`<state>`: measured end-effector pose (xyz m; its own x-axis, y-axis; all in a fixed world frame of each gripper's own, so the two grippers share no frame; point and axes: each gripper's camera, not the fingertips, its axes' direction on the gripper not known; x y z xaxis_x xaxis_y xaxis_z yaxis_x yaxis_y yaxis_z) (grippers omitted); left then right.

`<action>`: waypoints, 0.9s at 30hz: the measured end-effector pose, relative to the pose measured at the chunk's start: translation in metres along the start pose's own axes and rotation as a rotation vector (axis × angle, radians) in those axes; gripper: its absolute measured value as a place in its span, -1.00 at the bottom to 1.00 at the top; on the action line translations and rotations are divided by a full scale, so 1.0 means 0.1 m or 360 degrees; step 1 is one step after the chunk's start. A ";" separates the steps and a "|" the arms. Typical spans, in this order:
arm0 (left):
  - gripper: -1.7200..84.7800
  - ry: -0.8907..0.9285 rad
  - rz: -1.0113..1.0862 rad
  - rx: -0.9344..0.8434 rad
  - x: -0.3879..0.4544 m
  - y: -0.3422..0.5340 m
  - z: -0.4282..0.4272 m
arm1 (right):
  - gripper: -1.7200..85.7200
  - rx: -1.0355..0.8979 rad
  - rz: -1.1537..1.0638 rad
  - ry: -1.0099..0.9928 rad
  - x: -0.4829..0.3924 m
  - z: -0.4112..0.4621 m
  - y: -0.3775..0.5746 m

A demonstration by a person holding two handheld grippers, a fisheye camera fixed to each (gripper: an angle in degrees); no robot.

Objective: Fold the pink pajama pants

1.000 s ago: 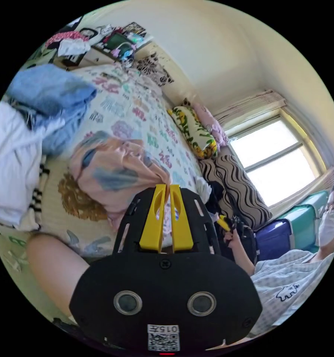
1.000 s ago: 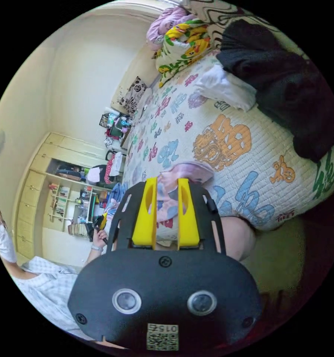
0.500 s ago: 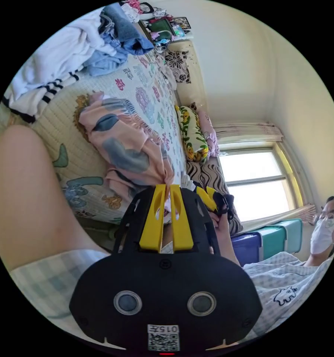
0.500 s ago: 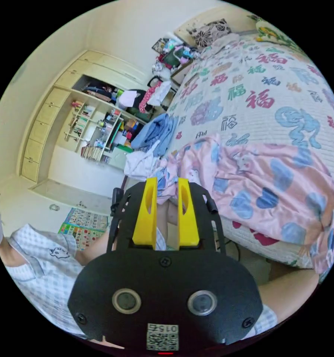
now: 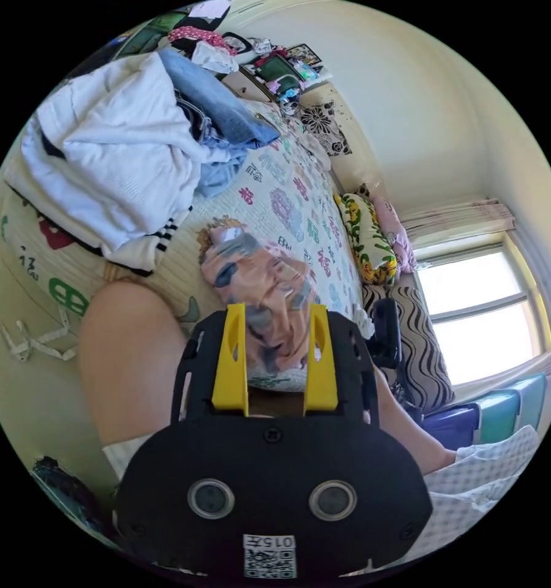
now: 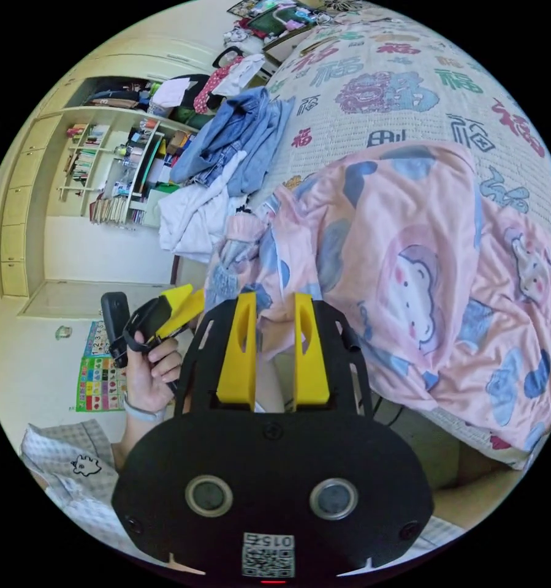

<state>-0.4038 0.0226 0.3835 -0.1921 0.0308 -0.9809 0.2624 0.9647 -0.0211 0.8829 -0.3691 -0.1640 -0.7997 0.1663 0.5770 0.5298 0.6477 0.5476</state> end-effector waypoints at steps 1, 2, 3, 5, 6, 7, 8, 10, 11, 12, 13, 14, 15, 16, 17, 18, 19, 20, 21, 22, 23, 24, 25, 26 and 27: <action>-0.64 0.0064 0.0010 -0.0014 0.05 -0.02 0.08 | -0.75 -0.0055 -0.0035 0.0021 -0.09 0.07 -0.02; -0.66 0.0097 0.0011 -0.0032 0.10 -0.03 0.15 | -0.79 -0.0107 -0.0084 0.0071 -0.20 0.14 -0.05; -0.67 0.0083 0.0018 -0.0045 0.13 -0.03 0.18 | -0.81 -0.0130 -0.0104 0.0097 -0.25 0.17 -0.06; -0.83 0.0009 0.0044 -0.0047 0.20 0.00 0.20 | -0.91 -0.0141 -0.0119 0.0172 -0.38 0.22 -0.07; -0.84 0.0030 0.0044 -0.0033 0.21 0.02 0.19 | -0.91 -0.0126 -0.0118 0.0157 -0.39 0.20 -0.07; -0.87 0.0065 0.0037 0.0002 0.23 0.04 0.13 | -0.93 -0.0077 -0.0091 0.0089 -0.38 0.13 -0.07; -0.88 0.0082 0.0035 0.0047 0.25 0.06 0.06 | -0.94 0.0012 -0.0047 0.0008 -0.34 0.00 -0.04; -0.89 0.0093 0.0059 0.0124 0.29 0.09 -0.09 | -0.95 0.0189 0.0017 -0.0100 -0.26 -0.30 0.03; -0.90 0.0104 0.0070 0.0200 0.32 0.11 -0.20 | -0.95 0.0321 0.0066 -0.0119 -0.20 -0.55 0.11; -0.90 0.0112 0.0076 0.0238 0.33 0.13 -0.26 | -0.96 0.0382 0.0084 -0.0118 -0.16 -0.69 0.16; -0.90 0.0134 0.0075 0.0293 0.33 0.15 -0.37 | -0.96 0.0504 0.0119 -0.0096 -0.08 -0.97 0.28; -0.90 0.0155 0.0064 0.0321 0.34 0.16 -0.45 | -0.96 0.0625 0.0161 -0.0042 0.00 -1.27 0.43; -0.91 0.0163 0.0061 0.0333 0.34 0.17 -0.49 | -0.96 0.0680 0.0188 -0.0002 0.04 -1.41 0.52; -0.91 0.0171 0.0061 0.0359 0.34 0.19 -0.56 | -0.96 0.0784 0.0257 0.0092 0.13 -1.69 0.71; -0.91 0.0165 0.0063 0.0386 0.36 0.21 -0.62 | -0.95 0.0874 0.0337 0.0188 0.23 -1.94 0.93; -0.91 0.0157 0.0061 0.0398 0.36 0.22 -0.65 | -0.95 0.0906 0.0389 0.0235 0.29 -2.05 1.03; -0.91 0.0131 0.0053 0.0418 0.38 0.23 -0.69 | -0.94 0.0948 0.0511 0.0326 0.43 -2.22 1.25; -0.91 0.0118 0.0045 0.0434 0.41 0.25 -0.72 | -0.93 0.0955 0.0615 0.0397 0.56 -2.35 1.45; -0.91 0.0122 0.0044 0.0440 0.43 0.26 -0.73 | -0.92 0.0943 0.0659 0.0418 0.63 -2.40 1.54; -0.91 0.0150 0.0048 0.0451 0.48 0.27 -0.75 | -0.89 0.0914 0.0724 0.0438 0.75 -2.47 1.71; -0.91 0.0191 0.0065 0.0466 0.56 0.28 -0.77 | -0.86 0.0885 0.0791 0.0469 0.85 -2.51 1.84; -0.92 0.0215 0.0080 0.0473 0.61 0.28 -0.78 | -0.82 0.0863 0.0821 0.0487 0.89 -2.52 1.90; -0.92 0.0258 0.0126 0.0482 0.74 0.27 -0.80 | -0.74 0.0818 0.0885 0.0509 0.98 -2.53 1.98; -0.92 0.0287 0.0186 0.0486 0.91 0.26 -0.82 | -0.66 0.0775 0.0957 0.0480 1.08 -2.51 2.04; -0.92 0.0297 0.0221 0.0486 1.00 0.26 -0.83 | -0.62 0.0750 0.0991 0.0445 1.13 -2.50 2.05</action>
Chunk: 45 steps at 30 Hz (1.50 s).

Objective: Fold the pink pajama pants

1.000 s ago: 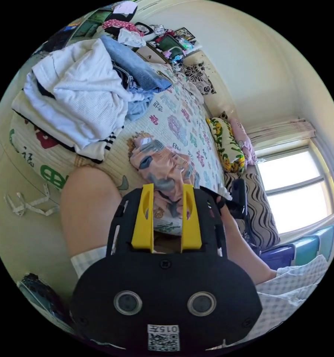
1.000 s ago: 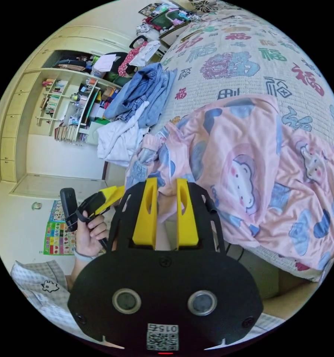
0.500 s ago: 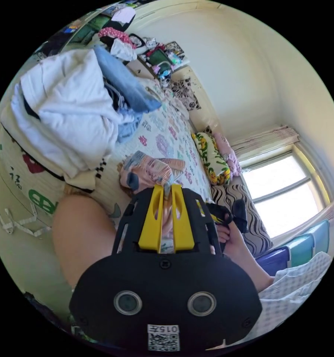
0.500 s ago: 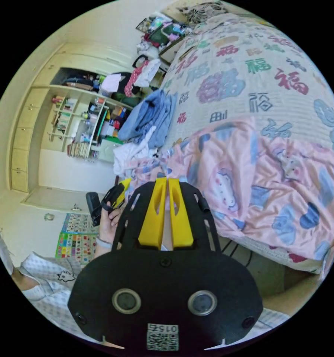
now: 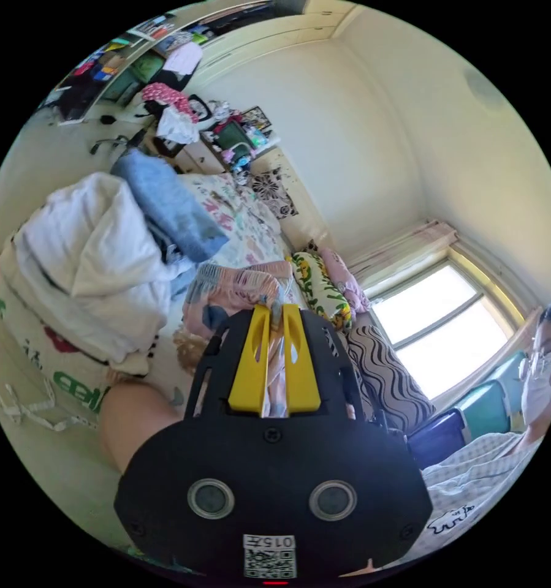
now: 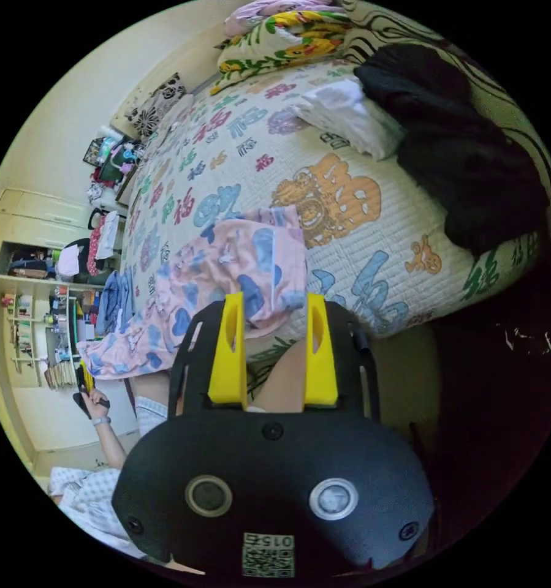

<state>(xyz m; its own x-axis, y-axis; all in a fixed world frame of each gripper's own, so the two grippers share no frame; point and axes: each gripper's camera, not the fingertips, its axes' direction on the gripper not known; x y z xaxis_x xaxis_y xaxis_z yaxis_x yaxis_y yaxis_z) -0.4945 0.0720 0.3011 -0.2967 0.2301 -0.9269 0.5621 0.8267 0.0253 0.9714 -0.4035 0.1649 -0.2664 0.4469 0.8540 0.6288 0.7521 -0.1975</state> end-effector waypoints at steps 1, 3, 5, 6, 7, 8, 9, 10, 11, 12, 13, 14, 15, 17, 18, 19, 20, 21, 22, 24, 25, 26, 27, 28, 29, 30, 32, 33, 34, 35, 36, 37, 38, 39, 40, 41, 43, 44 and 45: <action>-0.92 0.0027 0.0069 -0.0009 0.18 -0.04 0.03 | -0.60 -0.0087 0.0036 -0.0046 0.06 0.08 -0.03; -0.92 0.0073 0.0144 -0.0022 0.44 -0.09 0.10 | -0.61 -0.0201 0.0049 -0.0140 0.09 0.22 -0.07; -0.92 0.0105 0.0212 -0.0040 0.74 -0.16 0.19 | -0.72 -0.0326 0.0023 -0.0253 0.01 0.37 -0.13; -0.92 0.0096 0.0225 -0.0045 0.81 -0.17 0.22 | -0.76 -0.0358 0.0011 -0.0290 -0.02 0.39 -0.14; -0.92 0.0070 0.0265 -0.0065 0.95 -0.21 0.28 | -0.84 -0.0378 -0.0007 -0.0317 -0.09 0.40 -0.16; -0.92 0.0038 0.0319 -0.0091 1.10 -0.26 0.36 | -0.85 -0.0350 -0.0035 -0.0308 -0.15 0.32 -0.18; -0.92 0.0021 0.0345 -0.0104 1.18 -0.30 0.41 | -0.86 -0.0322 -0.0063 -0.0316 -0.19 0.25 -0.20; -0.92 -0.0010 0.0387 -0.0134 1.31 -0.38 0.50 | -0.87 -0.0249 -0.0098 -0.0347 -0.23 0.06 -0.26; -0.92 -0.0038 0.0408 -0.0146 1.42 -0.49 0.59 | -0.88 -0.0161 -0.0109 -0.0398 -0.23 -0.18 -0.33; -0.92 -0.0047 0.0410 -0.0143 1.47 -0.54 0.63 | -0.88 -0.0106 -0.0106 -0.0421 -0.22 -0.32 -0.38; -0.92 -0.0056 0.0414 -0.0126 1.57 -0.65 0.69 | -0.89 -0.0038 -0.0110 -0.0450 -0.21 -0.61 -0.46; -0.92 -0.0059 0.0425 -0.0115 1.66 -0.74 0.72 | -0.90 0.0027 -0.0141 -0.0448 -0.21 -0.90 -0.53; -0.92 -0.0062 0.0436 -0.0109 1.70 -0.78 0.73 | -0.90 0.0072 -0.0152 -0.0422 -0.21 -1.05 -0.54; -0.91 -0.0078 0.0504 -0.0075 1.85 -0.88 0.68 | -0.90 0.0223 -0.0224 -0.0317 -0.21 -1.64 -0.53; -0.91 -0.0082 0.0522 -0.0070 1.86 -0.89 0.66 | -0.90 0.0249 -0.0236 -0.0310 -0.20 -1.75 -0.51; -0.91 -0.0079 0.0547 -0.0065 1.86 -0.89 0.62 | -0.90 0.0276 -0.0249 -0.0309 -0.17 -1.94 -0.47; -0.91 -0.0070 0.0539 -0.0068 1.80 -0.87 0.62 | -0.90 0.0279 -0.0245 -0.0309 -0.12 -2.06 -0.43; -0.91 -0.0070 0.0520 -0.0074 1.75 -0.86 0.63 | -0.90 0.0279 -0.0240 -0.0305 -0.10 -2.10 -0.41; -0.91 -0.0077 0.0466 -0.0112 1.62 -0.84 0.70 | -0.90 0.0273 -0.0217 -0.0287 -0.04 -2.13 -0.39; -0.91 -0.0112 0.0366 -0.0189 1.36 -0.78 0.85 | -0.90 0.0228 -0.0124 -0.0248 0.07 -2.04 -0.37; -0.91 -0.0181 0.0315 -0.0236 1.19 -0.71 0.98 | -0.90 0.0170 -0.0046 -0.0217 0.14 -1.91 -0.36; -0.91 -0.0264 0.0240 -0.0287 1.00 -0.62 1.11 | -0.90 0.0104 0.0049 -0.0198 0.22 -1.75 -0.34; -0.91 -0.0296 0.0203 -0.0320 0.91 -0.58 1.18 | -0.90 0.0069 0.0093 -0.0199 0.25 -1.67 -0.32; -0.92 -0.0325 0.0115 -0.0371 0.76 -0.51 1.29 | -0.90 0.0032 0.0167 -0.0198 0.29 -1.55 -0.28; -0.92 -0.0293 0.0026 -0.0387 0.65 -0.47 1.37 | -0.90 0.0036 0.0204 -0.0228 0.27 -1.49 -0.24; -0.92 -0.0271 -0.0001 -0.0386 0.63 -0.46 1.41 | -0.90 0.0046 0.0208 -0.0240 0.25 -1.48 -0.23; -0.92 -0.0239 0.0006 -0.0382 0.68 -0.53 1.55 | -0.90 0.0070 0.0155 -0.0227 0.06 -1.57 -0.29; -0.92 -0.0233 0.0029 -0.0377 0.73 -0.58 1.58 | -0.91 0.0070 0.0127 -0.0217 -0.01 -1.62 -0.32; -0.92 -0.0207 0.0079 -0.0374 0.83 -0.69 1.64 | -0.91 0.0072 0.0055 -0.0185 -0.18 -1.73 -0.41; -0.92 -0.0184 0.0136 -0.0366 0.95 -0.82 1.69 | -0.91 0.0085 -0.0033 -0.0136 -0.37 -1.86 -0.50; -0.92 -0.0173 0.0165 -0.0358 1.02 -0.89 1.71 | -0.91 0.0098 -0.0080 -0.0112 -0.47 -1.93 -0.54; -0.92 -0.0145 0.0219 -0.0329 1.14 -1.03 1.74 | -0.91 0.0138 -0.0164 -0.0077 -0.67 -2.09 -0.62; -0.92 -0.0105 0.0255 -0.0283 1.25 -1.16 1.75 | -0.90 0.0184 -0.0226 -0.0068 -0.85 -2.26 -0.70; -0.92 -0.0083 0.0268 -0.0256 1.30 -1.22 1.75 | -0.90 0.0208 -0.0249 -0.0070 -0.93 -2.35 -0.74; -0.92 -0.0043 0.0294 -0.0204 1.39 -1.34 1.74 | -0.90 0.0257 -0.0291 -0.0083 -1.07 -2.52 -0.80; -0.91 -0.0017 0.0319 -0.0156 1.46 -1.45 1.73 | -0.90 0.0305 -0.0328 -0.0097 -1.20 -2.68 -0.86; -0.91 0.0006 0.0346 -0.0102 1.53 -1.57 1.71 | -0.89 0.0364 -0.0380 -0.0104 -1.35 -2.88 -0.92; -0.90 0.0010 0.0358 -0.0085 1.54 -1.62 1.71 | -0.89 0.0381 -0.0412 -0.0094 -1.43 -2.96 -0.96; -0.90 0.0009 0.0359 -0.0082 1.53 -1.64 1.72 | -0.89 0.0382 -0.0424 -0.0086 -1.46 -2.98 -0.97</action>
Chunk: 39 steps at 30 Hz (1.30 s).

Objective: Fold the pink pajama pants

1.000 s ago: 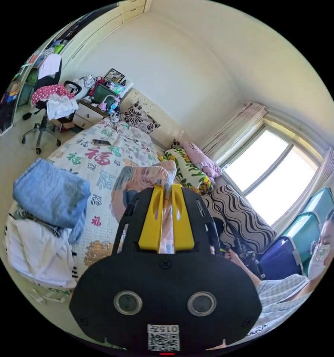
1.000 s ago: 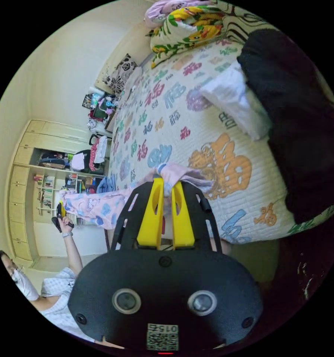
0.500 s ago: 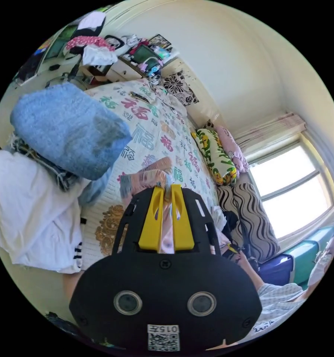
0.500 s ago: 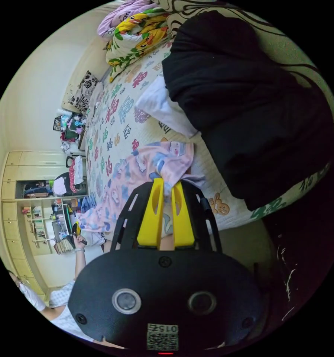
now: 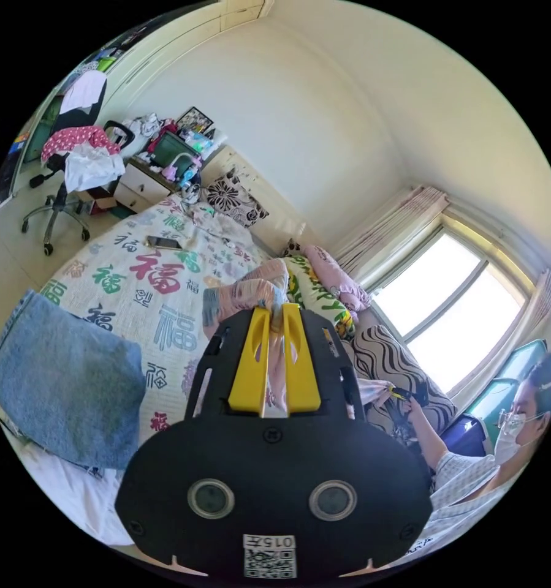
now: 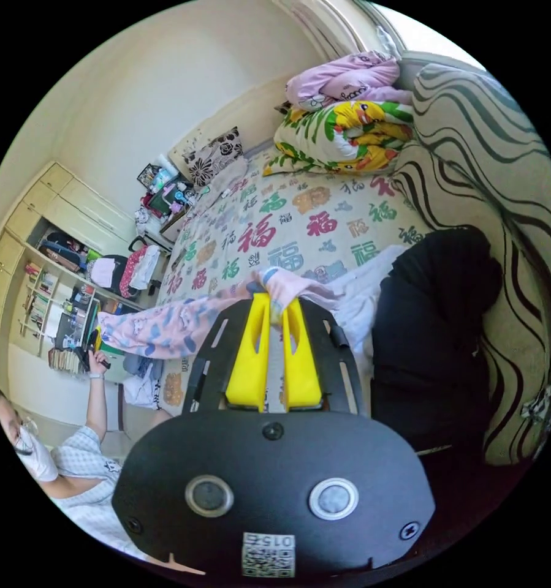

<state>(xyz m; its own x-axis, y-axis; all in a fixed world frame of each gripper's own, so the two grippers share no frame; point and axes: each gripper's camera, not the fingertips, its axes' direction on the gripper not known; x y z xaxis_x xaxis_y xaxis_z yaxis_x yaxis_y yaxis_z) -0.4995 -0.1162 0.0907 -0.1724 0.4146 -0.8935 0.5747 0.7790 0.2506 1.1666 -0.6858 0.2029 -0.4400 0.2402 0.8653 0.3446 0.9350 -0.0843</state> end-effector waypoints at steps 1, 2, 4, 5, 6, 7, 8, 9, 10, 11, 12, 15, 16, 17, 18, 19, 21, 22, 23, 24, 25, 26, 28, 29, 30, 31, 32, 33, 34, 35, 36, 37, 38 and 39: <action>-0.89 -0.0011 -0.0005 -0.0005 -0.05 0.00 0.03 | -0.88 -0.0025 -0.0009 0.0011 -0.02 0.02 -0.04; -0.87 -0.0036 -0.0023 -0.0033 -0.13 0.03 0.09 | -0.86 -0.0066 0.0012 0.0026 0.00 0.10 -0.06; -0.83 -0.0083 -0.0033 -0.0132 -0.30 0.12 0.24 | -0.83 -0.0138 0.0068 0.0058 0.08 0.32 -0.04; -0.79 -0.0163 -0.0050 -0.0229 -0.44 0.22 0.36 | -0.78 -0.0171 0.0119 0.0106 0.15 0.48 0.01; -0.76 -0.0227 -0.0087 -0.0273 -0.52 0.28 0.41 | -0.77 -0.0194 0.0158 0.0141 0.19 0.56 0.03; -0.73 -0.0354 -0.0158 -0.0326 -0.67 0.40 0.46 | -0.75 -0.0244 0.0244 0.0220 0.27 0.70 0.09; -0.72 -0.0445 -0.0209 -0.0339 -0.79 0.51 0.47 | -0.74 -0.0281 0.0285 0.0268 0.34 0.80 0.14; -0.72 -0.0469 -0.0218 -0.0323 -0.82 0.55 0.46 | -0.74 -0.0288 0.0297 0.0291 0.37 0.83 0.16; -0.72 -0.0498 -0.0194 -0.0267 -0.84 0.60 0.41 | -0.73 -0.0282 0.0312 0.0355 0.40 0.86 0.18; -0.72 -0.0560 -0.0156 -0.0228 -0.83 0.61 0.38 | -0.73 -0.0259 0.0307 0.0422 0.41 0.86 0.18; -0.72 -0.0593 -0.0124 -0.0227 -0.82 0.59 0.39 | -0.73 -0.0254 0.0294 0.0444 0.40 0.87 0.16; -0.69 -0.0671 0.0127 -0.0428 -0.68 0.43 0.68 | -0.72 -0.0321 0.0178 0.0423 0.29 1.03 0.01; -0.67 -0.0699 0.0222 -0.0534 -0.62 0.36 0.88 | -0.72 -0.0367 0.0135 0.0420 0.21 1.15 -0.07; -0.66 -0.0744 0.0295 -0.0624 -0.59 0.31 1.10 | -0.71 -0.0408 0.0089 0.0428 0.12 1.29 -0.16; -0.67 -0.0764 0.0320 -0.0661 -0.59 0.29 1.21 | -0.71 -0.0425 0.0070 0.0437 0.07 1.37 -0.19; -0.68 -0.0787 0.0350 -0.0727 -0.61 0.26 1.43 | -0.72 -0.0456 0.0057 0.0469 0.00 1.54 -0.27; -0.69 -0.0817 0.0337 -0.0841 -0.71 0.24 1.76 | -0.75 -0.0508 0.0065 0.0559 -0.08 1.78 -0.37; -0.69 -0.0872 0.0331 -0.0934 -0.80 0.25 1.96 | -0.78 -0.0525 0.0039 0.0605 -0.13 1.92 -0.43; -0.68 -0.0986 0.0334 -0.1026 -0.90 0.26 2.13 | -0.81 -0.0527 0.0027 0.0628 -0.15 2.02 -0.48; -0.68 -0.1045 0.0337 -0.1059 -0.94 0.27 2.20 | -0.81 -0.0528 0.0043 0.0637 -0.14 2.06 -0.50; -0.69 -0.1135 0.0343 -0.1091 -1.02 0.29 2.29 | -0.82 -0.0546 0.0076 0.0631 -0.11 2.14 -0.55; -0.71 -0.1175 0.0334 -0.1105 -1.09 0.29 2.35 | -0.82 -0.0604 0.0113 0.0608 -0.06 2.23 -0.58; -0.85 -0.1177 0.0342 -0.1062 -1.14 0.29 2.34 | -0.83 -0.0718 0.0157 0.0612 0.02 2.36 -0.60; -0.91 -0.1111 0.0316 -0.1021 -1.16 0.29 2.30 | -0.86 -0.0769 0.0120 0.0625 0.03 2.41 -0.59; -0.94 -0.1080 0.0294 -0.0992 -1.17 0.28 2.27 | -0.89 -0.0764 0.0099 0.0635 0.03 2.40 -0.59; -0.95 -0.1032 0.0289 -0.0931 -1.16 0.27 2.19 | -0.92 -0.0727 0.0063 0.0646 0.01 2.34 -0.58; -0.96 -0.1006 0.0320 -0.0857 -1.11 0.27 2.07 | -0.93 -0.0680 0.0026 0.0639 0.00 2.24 -0.56; -0.97 -0.0988 0.0340 -0.0816 -1.08 0.27 2.01 | -0.94 -0.0642 0.0002 0.0630 -0.01 2.17 -0.55; -0.97 -0.0921 0.0381 -0.0744 -1.02 0.27 1.86 | -0.95 -0.0555 -0.0025 0.0613 -0.01 1.99 -0.52; -0.98 -0.0862 0.0422 -0.0678 -0.95 0.28 1.68 | -0.96 -0.0462 -0.0027 0.0566 0.00 1.77 -0.46; -0.98 -0.0835 0.0435 -0.0651 -0.91 0.28 1.59 | -0.96 -0.0412 -0.0019 0.0536 0.02 1.65 -0.42; -0.98 -0.0772 0.0446 -0.0591 -0.84 0.30 1.38 | -0.96 -0.0304 0.0004 0.0467 0.06 1.38 -0.31; -0.98 -0.0687 0.0447 -0.0523 -0.77 0.35 1.14 | -0.96 -0.0215 0.0032 0.0394 0.12 1.11 -0.16; -0.98 -0.0649 0.0438 -0.0493 -0.74 0.38 1.02 | -0.96 -0.0176 0.0049 0.0354 0.15 0.98 -0.07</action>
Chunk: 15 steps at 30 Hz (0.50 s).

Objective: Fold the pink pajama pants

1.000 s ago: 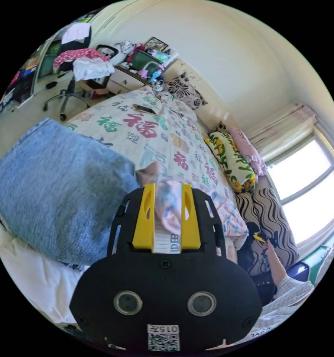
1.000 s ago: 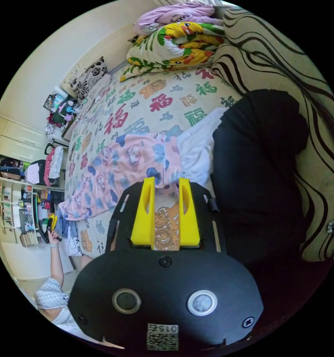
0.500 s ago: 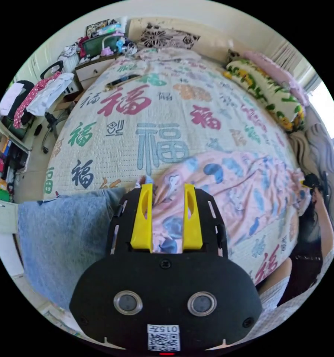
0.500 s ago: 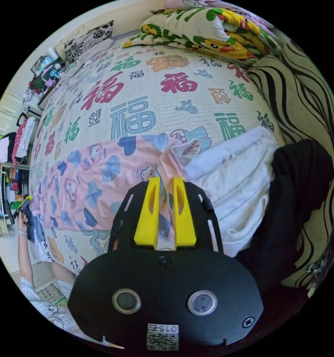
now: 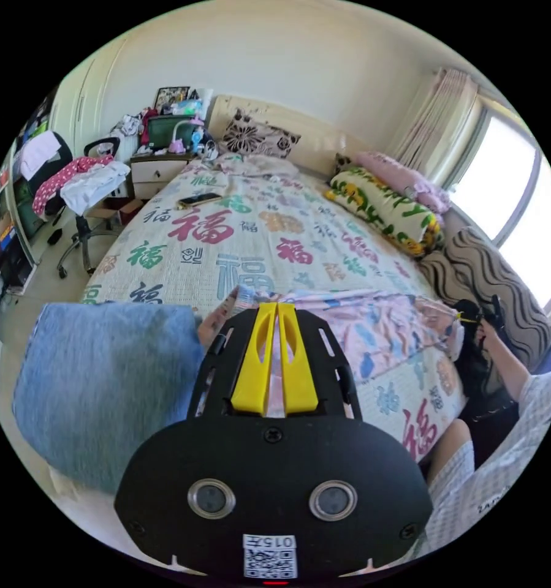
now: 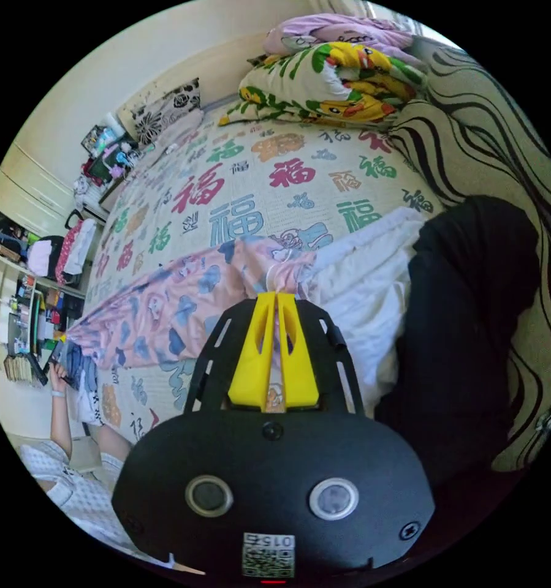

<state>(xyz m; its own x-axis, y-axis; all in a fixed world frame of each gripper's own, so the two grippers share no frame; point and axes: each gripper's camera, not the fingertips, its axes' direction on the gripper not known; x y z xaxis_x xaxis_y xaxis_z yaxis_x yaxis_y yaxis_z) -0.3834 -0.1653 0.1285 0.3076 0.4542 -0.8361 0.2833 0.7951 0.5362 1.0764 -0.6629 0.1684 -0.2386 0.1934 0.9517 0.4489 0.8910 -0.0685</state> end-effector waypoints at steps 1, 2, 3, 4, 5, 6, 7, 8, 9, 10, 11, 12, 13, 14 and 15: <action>-0.98 0.0063 -0.0025 0.0043 -0.01 0.15 -0.21 | -0.96 0.0060 0.0045 -0.0081 0.13 -0.20 0.23; -0.98 0.0112 -0.0036 0.0050 -0.02 0.32 -0.39 | -0.96 0.0094 0.0114 -0.0128 0.28 -0.35 0.48; -0.98 0.0118 -0.0044 0.0040 -0.03 0.41 -0.47 | -0.96 0.0102 0.0148 -0.0142 0.35 -0.42 0.62; -0.98 0.0103 -0.0075 0.0001 -0.05 0.61 -0.61 | -0.96 0.0119 0.0208 -0.0163 0.50 -0.52 0.90; -0.98 0.0057 -0.0110 -0.0060 -0.08 0.82 -0.72 | -0.96 0.0139 0.0274 -0.0158 0.65 -0.60 1.20; -0.98 0.0027 -0.0143 -0.0097 -0.10 0.93 -0.77 | -0.96 0.0137 0.0315 -0.0143 0.73 -0.61 1.35; -0.97 -0.0018 -0.0228 -0.0177 -0.18 1.14 -0.82 | -0.96 0.0086 0.0410 -0.0115 0.90 -0.59 1.61; -0.97 -0.0060 -0.0317 -0.0270 -0.27 1.34 -0.84 | -0.95 0.0014 0.0499 -0.0081 1.05 -0.53 1.85; -0.97 -0.0077 -0.0366 -0.0318 -0.32 1.44 -0.84 | -0.94 -0.0031 0.0536 -0.0062 1.12 -0.48 1.95; -0.96 -0.0110 -0.0454 -0.0393 -0.42 1.60 -0.83 | -0.93 -0.0144 0.0624 -0.0045 1.25 -0.38 2.14; -0.93 -0.0158 -0.0527 -0.0466 -0.51 1.73 -0.83 | -0.92 -0.0200 0.0755 -0.0051 1.38 -0.31 2.29; -0.92 -0.0187 -0.0573 -0.0505 -0.55 1.78 -0.83 | -0.90 -0.0201 0.0821 -0.0066 1.43 -0.30 2.35; -0.88 -0.0218 -0.0628 -0.0538 -0.61 1.83 -0.85 | -0.86 -0.0149 0.0886 -0.0133 1.50 -0.33 2.44; -0.84 -0.0207 -0.0631 -0.0518 -0.63 1.83 -0.90 | -0.84 -0.0073 0.0914 -0.0197 1.53 -0.39 2.49; -0.82 -0.0200 -0.0624 -0.0502 -0.63 1.82 -0.93 | -0.82 -0.0046 0.0916 -0.0219 1.54 -0.41 2.49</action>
<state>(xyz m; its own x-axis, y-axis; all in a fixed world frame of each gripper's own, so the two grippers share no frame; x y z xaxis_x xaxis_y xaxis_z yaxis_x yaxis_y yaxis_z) -0.4358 -0.0118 0.2685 0.3456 0.0614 -0.9364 0.1174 0.9872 0.1080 1.1869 -0.4278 0.3098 -0.0581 0.6956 0.7161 0.5622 0.6155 -0.5523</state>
